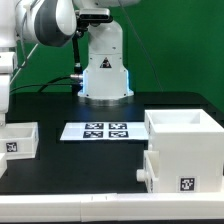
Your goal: Assemble drawer
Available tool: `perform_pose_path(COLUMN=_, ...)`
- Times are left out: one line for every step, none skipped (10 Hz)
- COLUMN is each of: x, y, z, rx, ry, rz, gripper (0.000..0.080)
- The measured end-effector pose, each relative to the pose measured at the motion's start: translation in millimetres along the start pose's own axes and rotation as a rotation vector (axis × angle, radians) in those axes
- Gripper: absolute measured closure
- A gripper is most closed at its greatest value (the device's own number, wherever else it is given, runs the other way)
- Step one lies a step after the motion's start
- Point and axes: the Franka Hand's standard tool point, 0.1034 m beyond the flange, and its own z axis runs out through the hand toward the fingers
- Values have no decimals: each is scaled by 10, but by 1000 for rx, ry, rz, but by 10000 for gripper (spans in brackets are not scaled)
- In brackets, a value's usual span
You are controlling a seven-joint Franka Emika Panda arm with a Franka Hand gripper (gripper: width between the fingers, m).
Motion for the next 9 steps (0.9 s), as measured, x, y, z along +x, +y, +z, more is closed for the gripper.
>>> perform_pose_path(x=-56, y=-11, z=9, rx=-9, ry=-14, rz=10, gripper=151)
perform_pose_path(x=-121, y=-29, z=28, rx=-19, ry=-30, rz=19, gripper=151)
perform_pose_path(x=-122, y=-62, z=50, rx=-14, ry=-28, rz=14, gripper=151)
perform_pose_path(x=-119, y=-66, z=52, rx=-13, ry=-27, rz=26, gripper=151)
perform_pose_path(x=-116, y=-63, z=53, rx=-11, ry=-27, rz=24, gripper=238)
perform_pose_path(x=-116, y=-65, z=53, rx=-11, ry=-27, rz=33, gripper=372)
perform_pose_path(x=-116, y=-65, z=53, rx=-11, ry=-27, rz=40, gripper=372)
perform_pose_path(x=-116, y=-65, z=53, rx=-11, ry=-27, rz=46, gripper=548)
perform_pose_path(x=-116, y=-65, z=53, rx=-11, ry=-27, rz=54, gripper=716)
